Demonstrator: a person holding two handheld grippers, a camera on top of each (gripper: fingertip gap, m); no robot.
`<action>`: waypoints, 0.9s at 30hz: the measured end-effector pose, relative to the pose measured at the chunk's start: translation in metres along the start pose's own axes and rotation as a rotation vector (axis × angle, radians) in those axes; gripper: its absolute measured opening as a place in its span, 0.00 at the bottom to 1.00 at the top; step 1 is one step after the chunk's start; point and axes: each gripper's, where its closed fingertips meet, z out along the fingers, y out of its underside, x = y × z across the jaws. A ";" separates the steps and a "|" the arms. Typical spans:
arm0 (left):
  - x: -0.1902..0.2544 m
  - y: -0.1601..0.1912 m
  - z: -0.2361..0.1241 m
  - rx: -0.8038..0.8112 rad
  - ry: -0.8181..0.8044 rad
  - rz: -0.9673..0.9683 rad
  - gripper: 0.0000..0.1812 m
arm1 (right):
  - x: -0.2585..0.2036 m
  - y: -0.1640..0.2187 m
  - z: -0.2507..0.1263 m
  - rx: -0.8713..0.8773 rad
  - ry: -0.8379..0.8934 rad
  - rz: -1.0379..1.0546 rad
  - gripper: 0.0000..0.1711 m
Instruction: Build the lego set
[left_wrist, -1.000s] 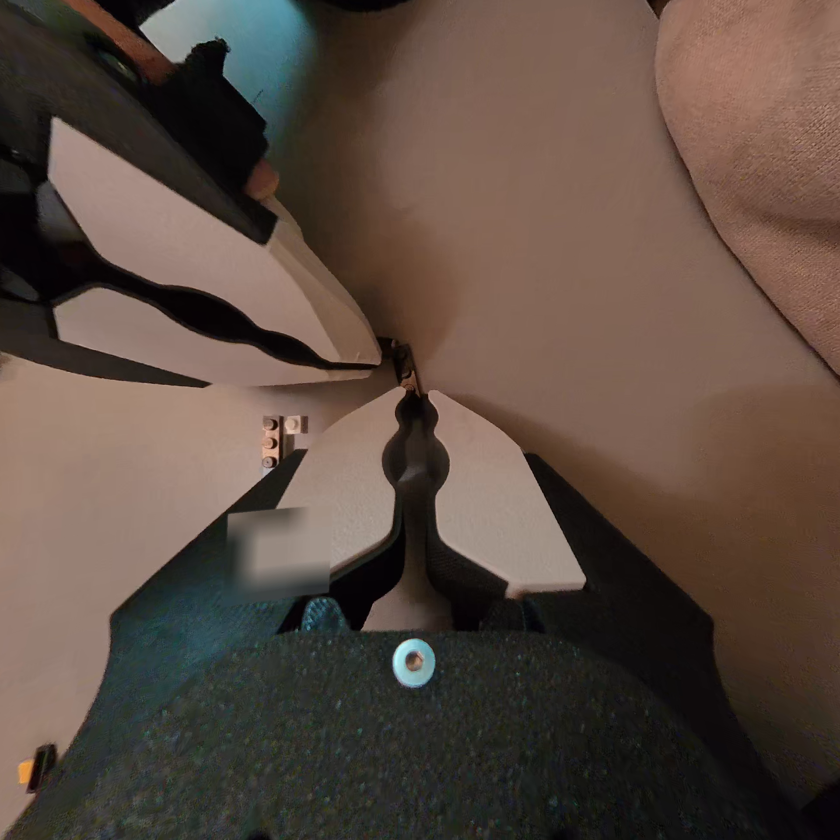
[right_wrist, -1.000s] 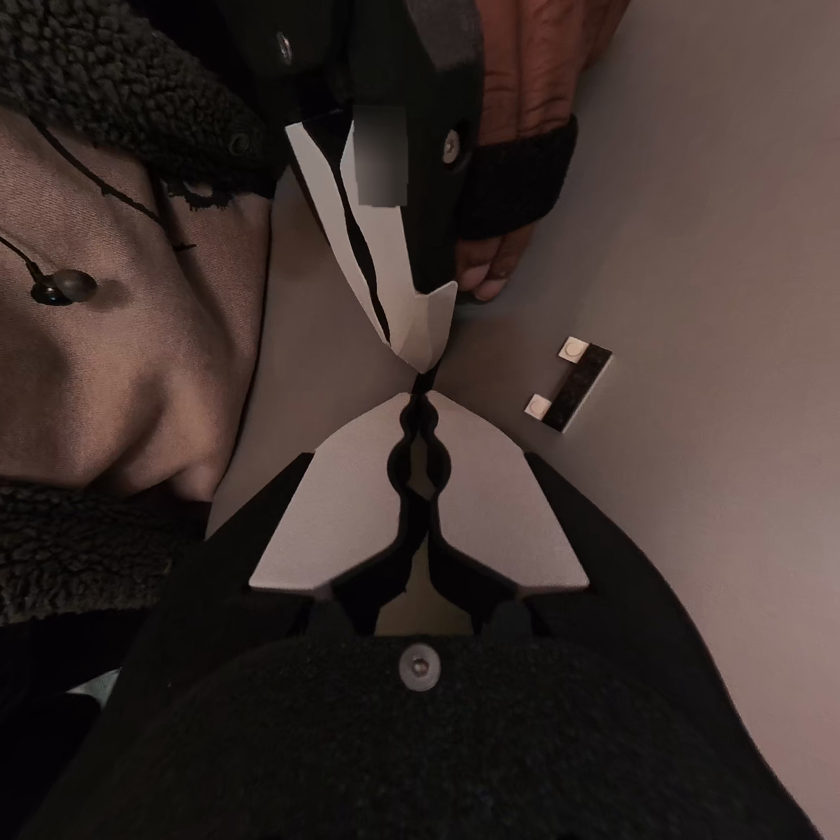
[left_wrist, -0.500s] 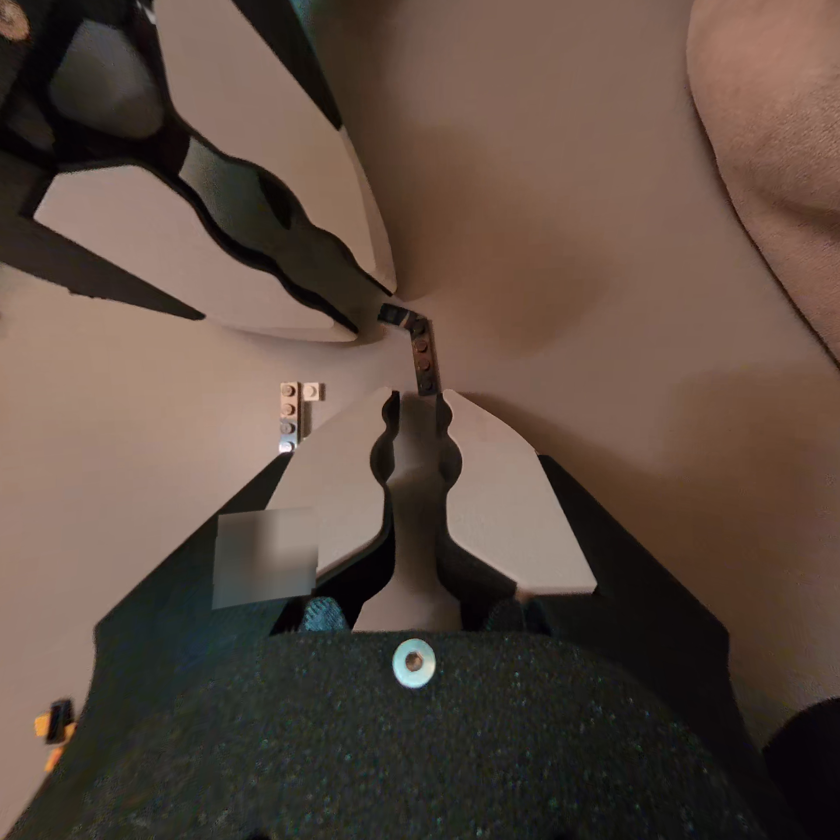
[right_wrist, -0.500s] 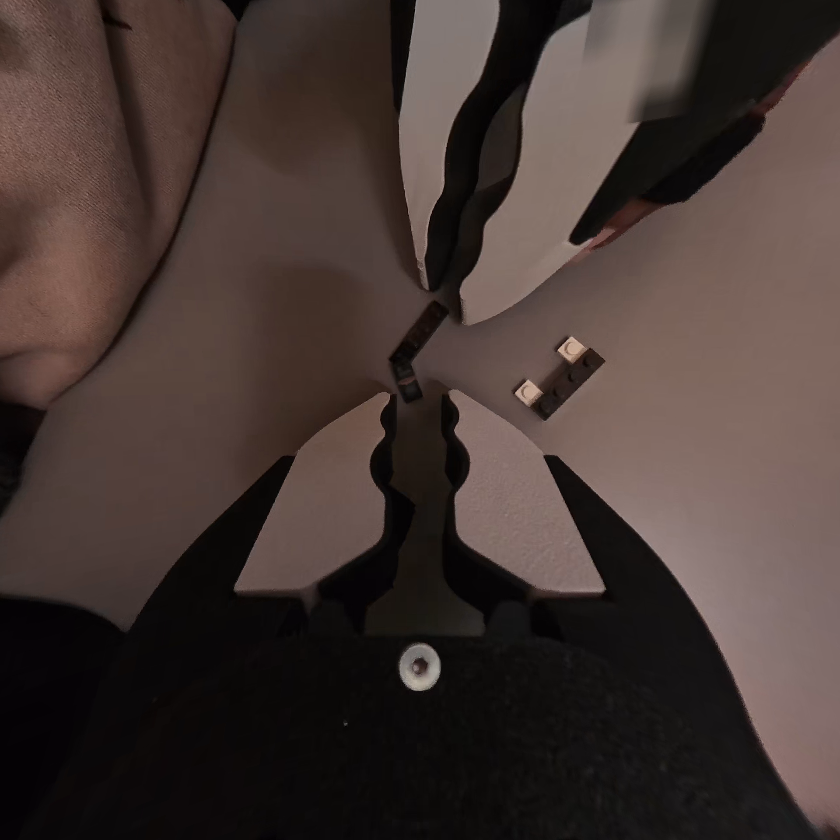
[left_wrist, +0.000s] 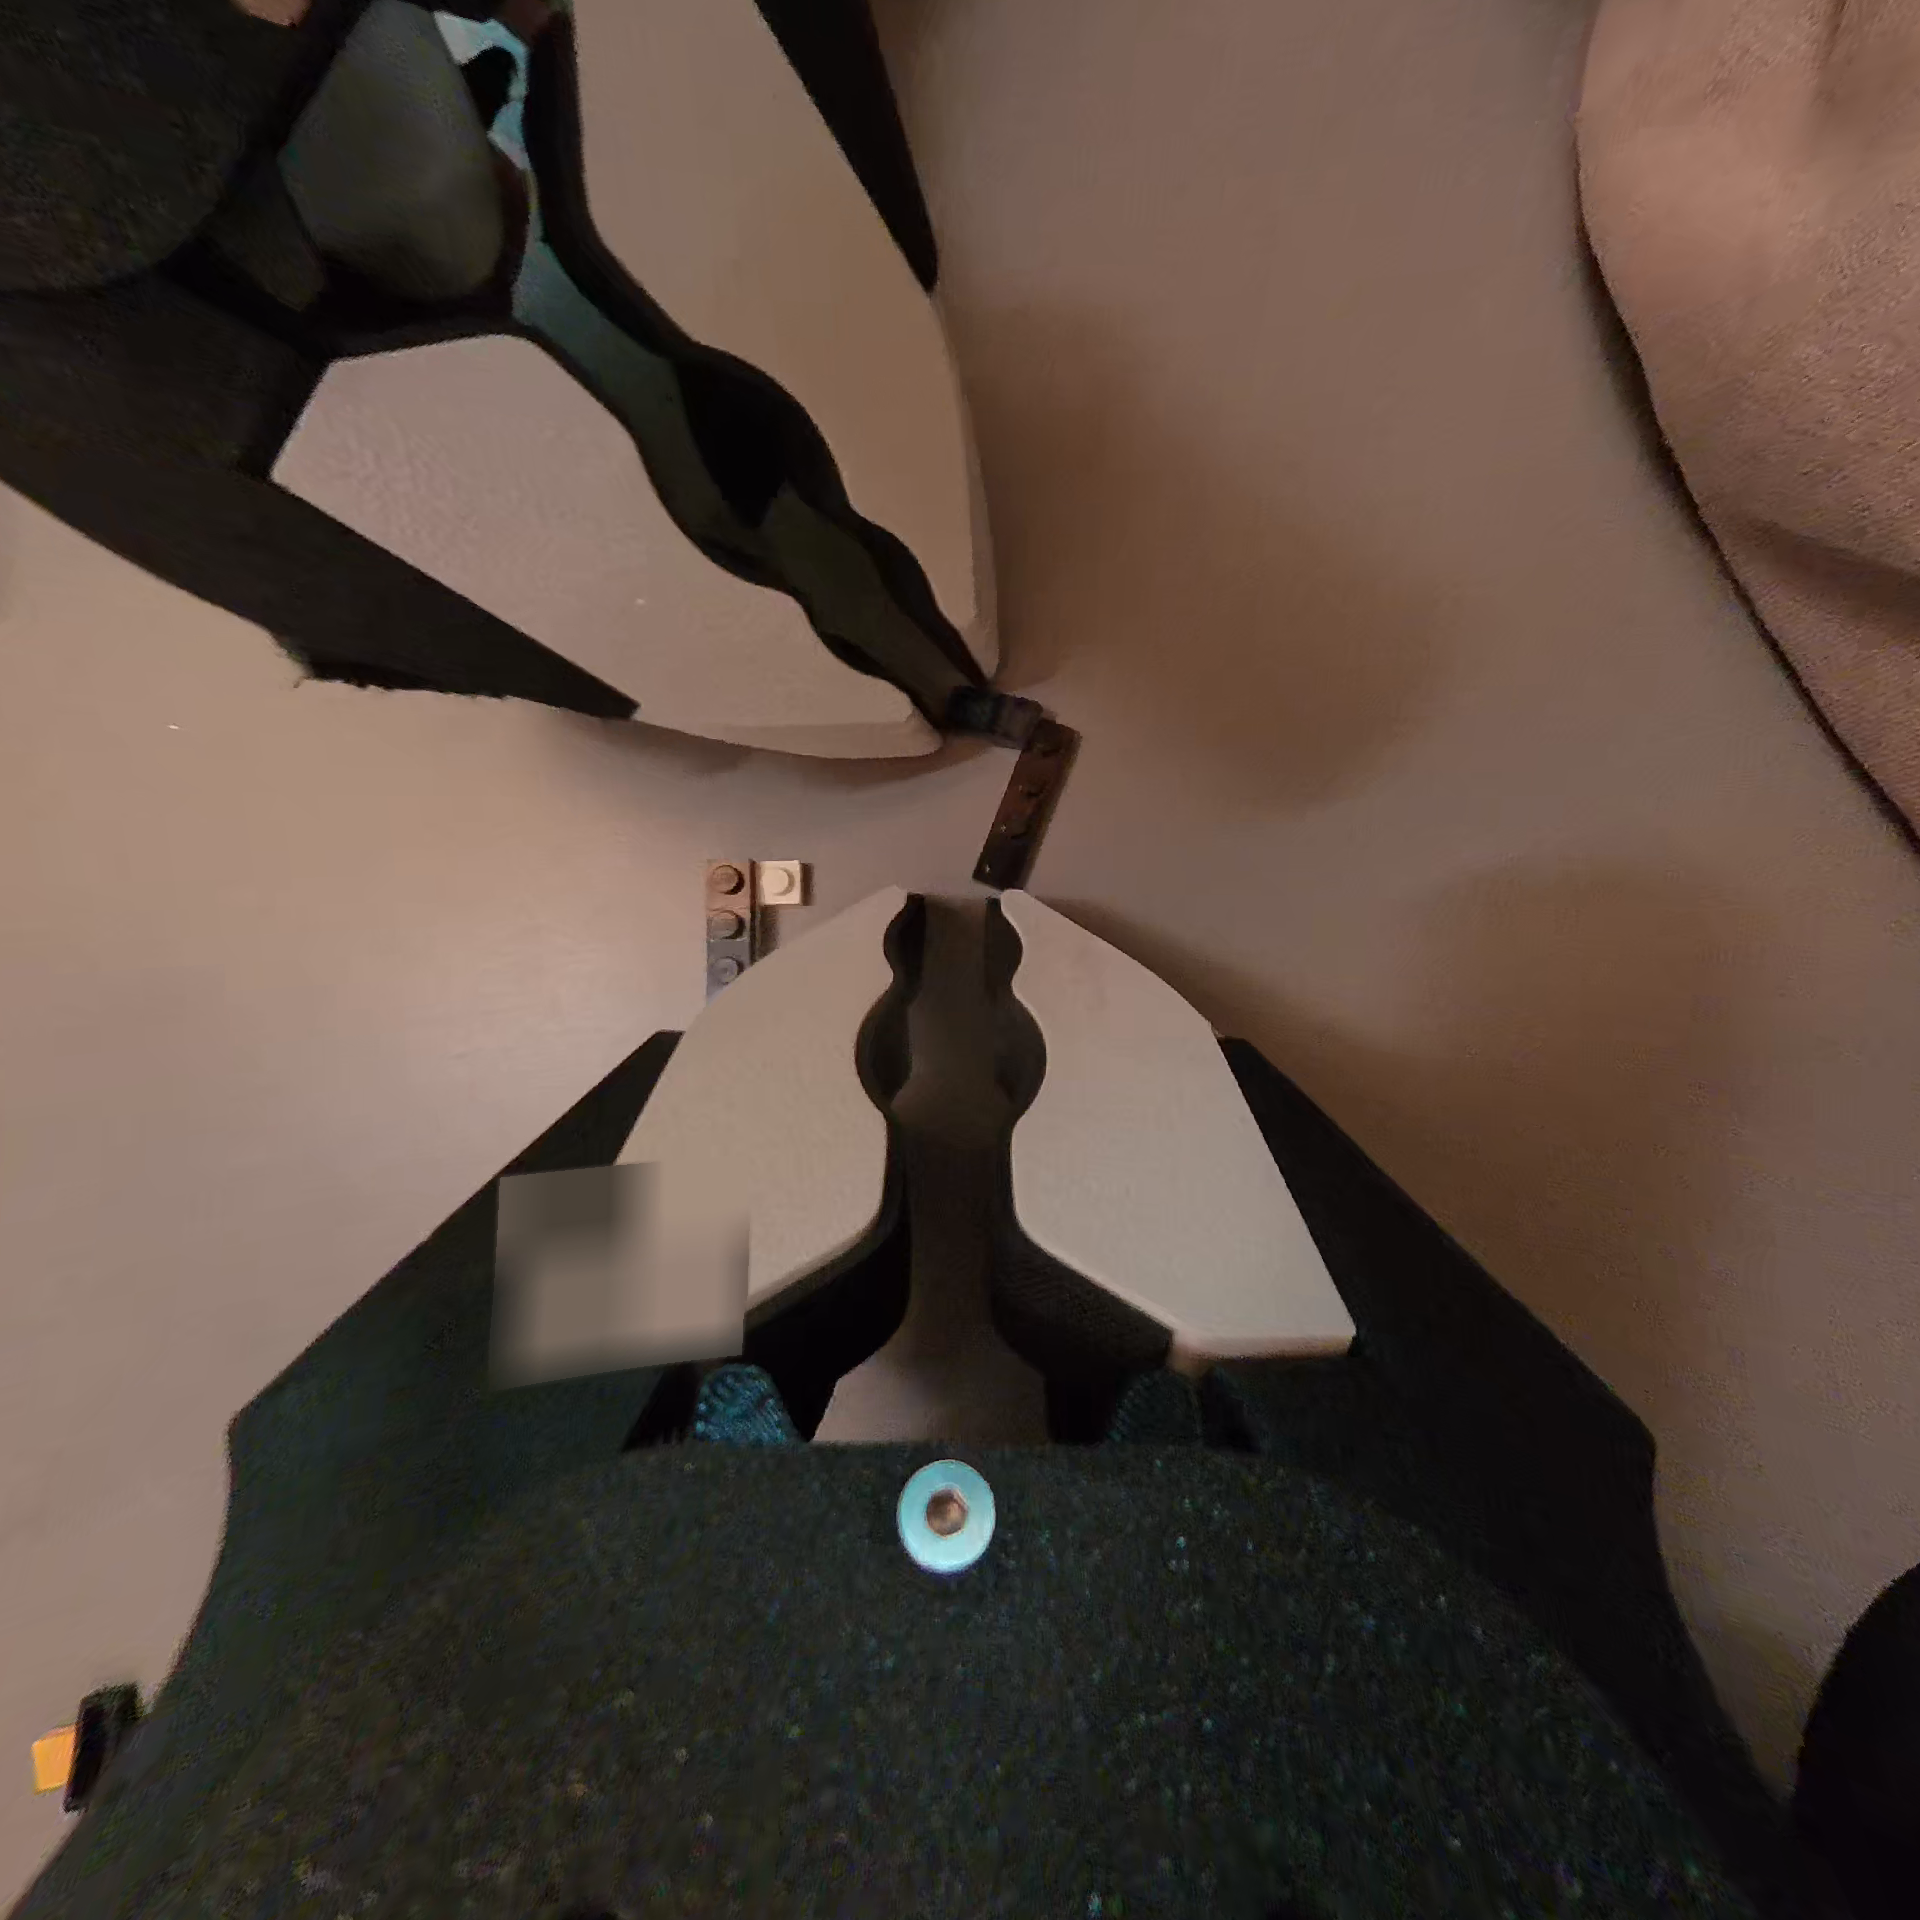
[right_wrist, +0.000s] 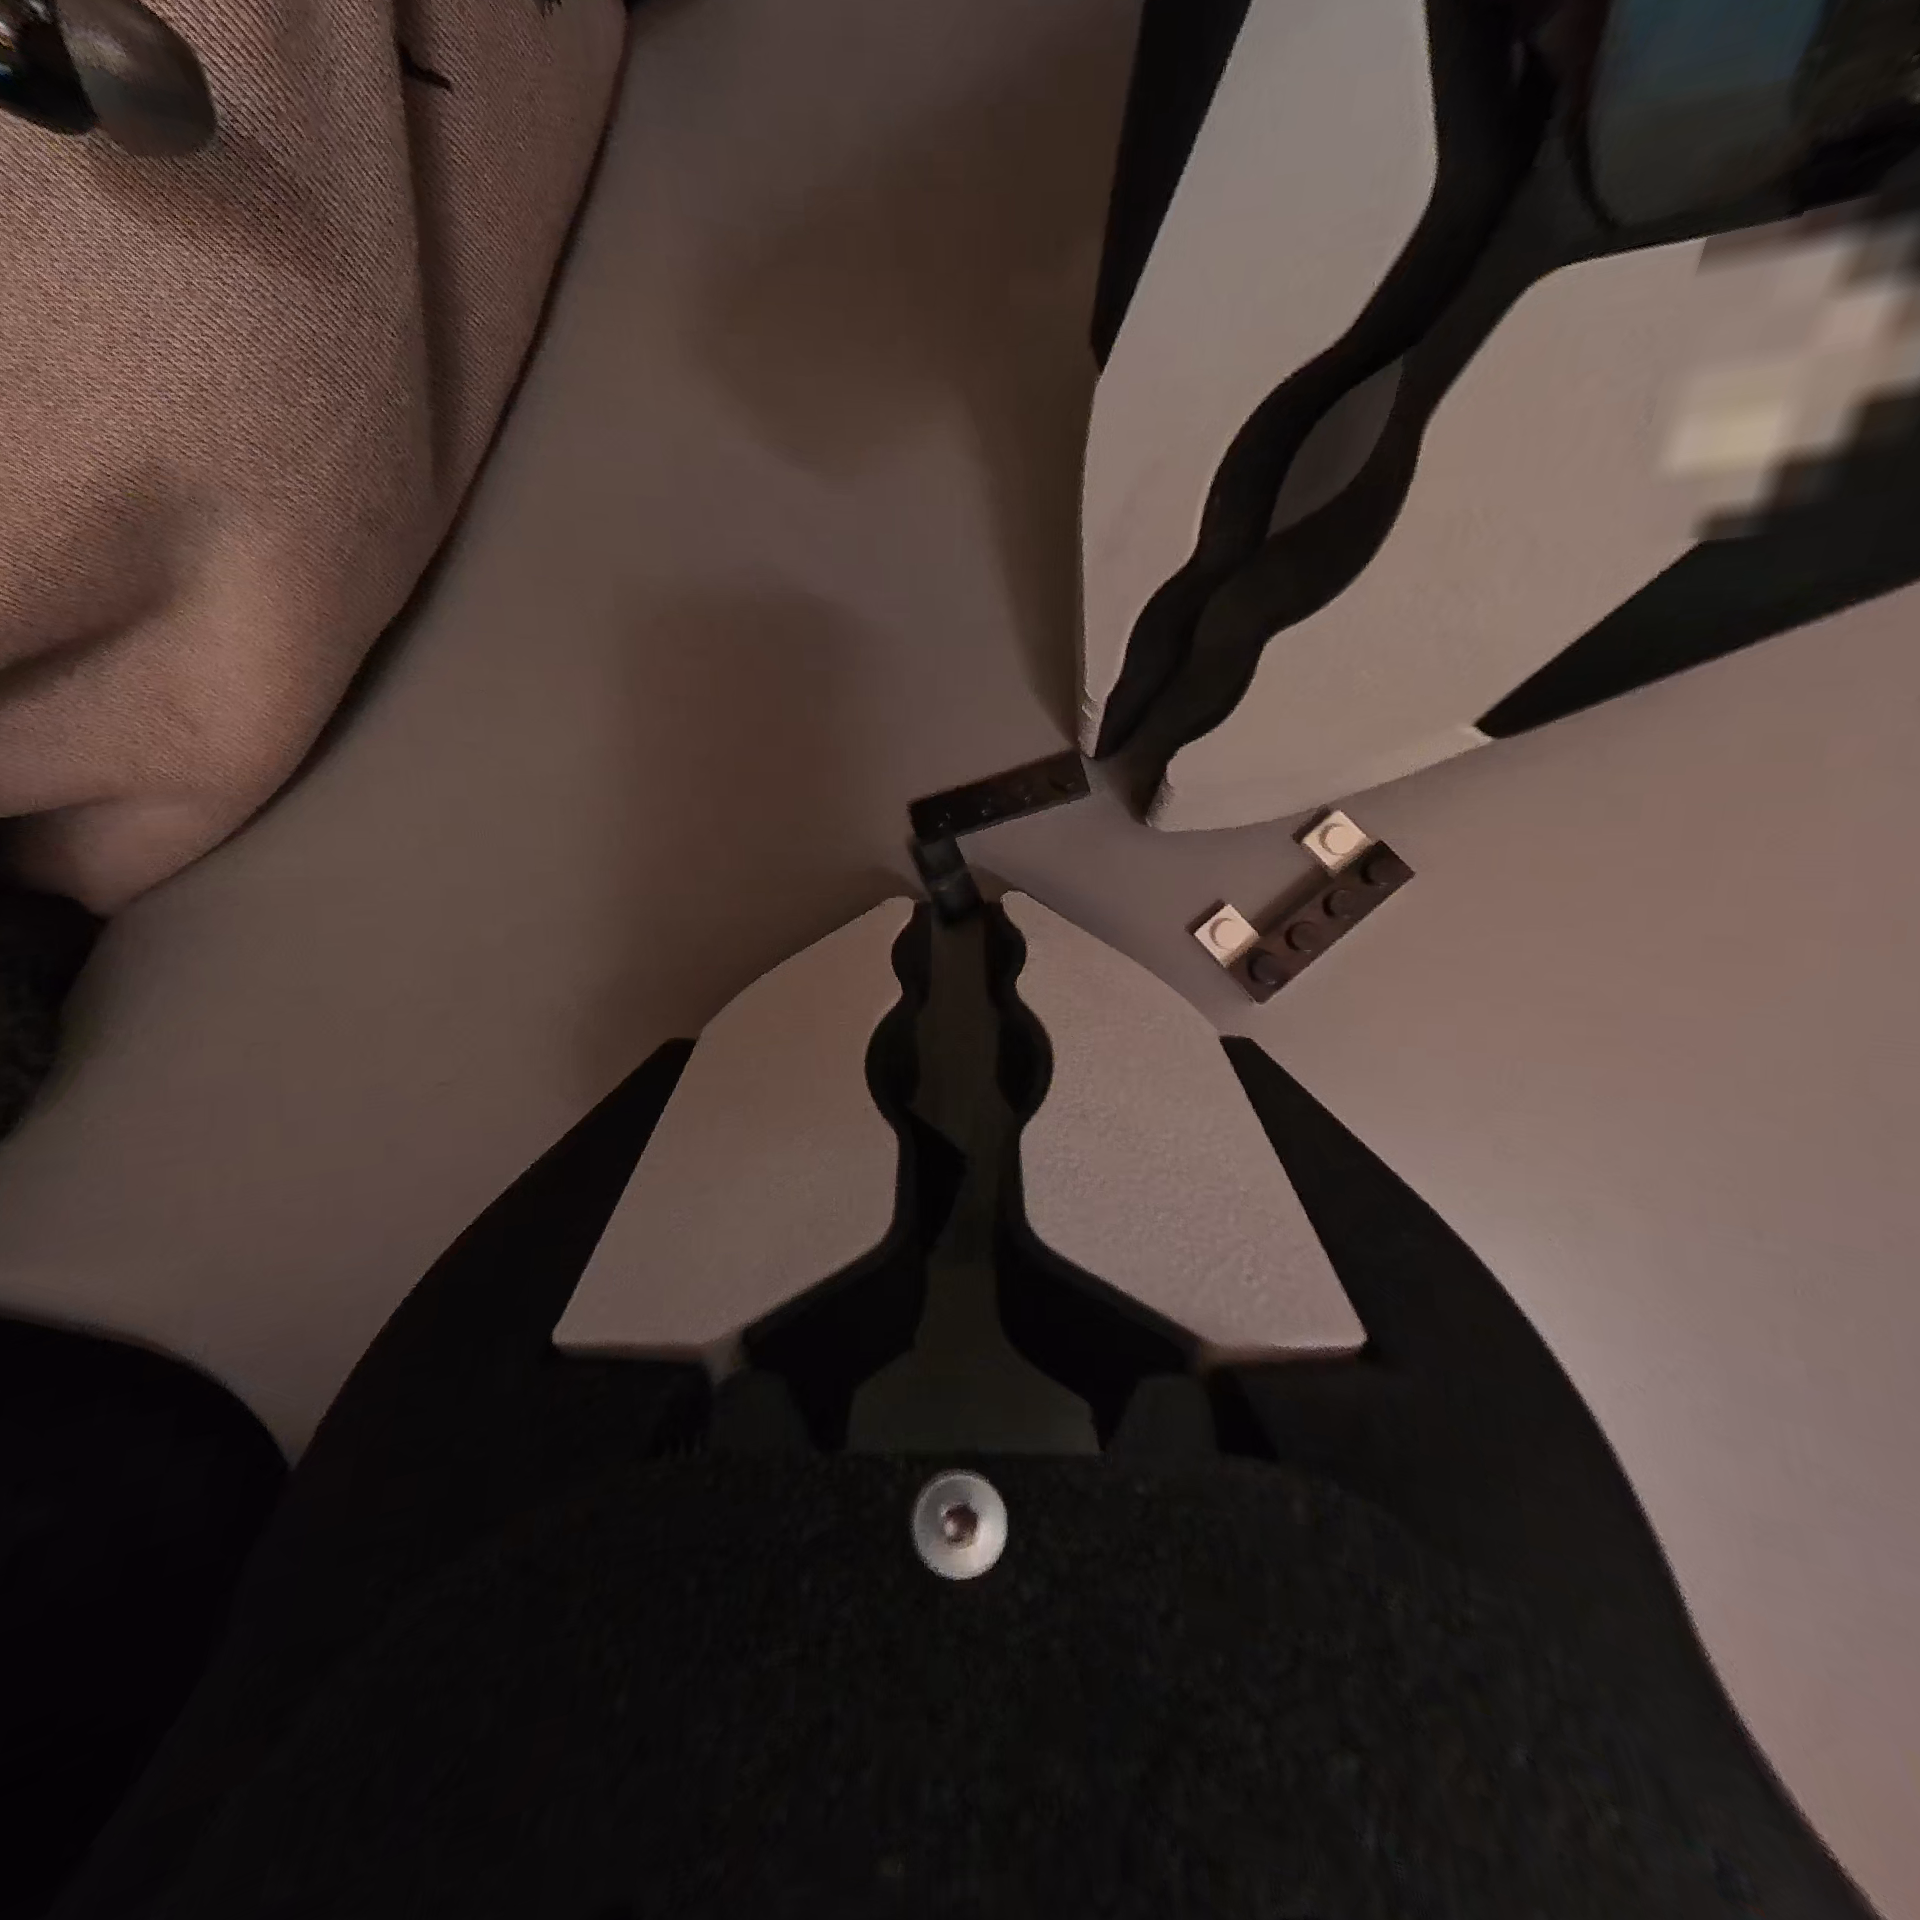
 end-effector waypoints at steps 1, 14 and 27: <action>-0.001 0.000 0.000 0.006 -0.003 -0.003 0.06 | -0.001 0.000 0.000 0.001 -0.003 -0.002 0.06; 0.007 -0.005 -0.008 0.037 -0.043 -0.026 0.06 | -0.001 -0.006 0.002 0.026 -0.001 -0.023 0.07; 0.013 -0.006 -0.007 0.056 -0.065 -0.064 0.05 | -0.007 -0.005 0.006 -0.011 -0.078 -0.072 0.05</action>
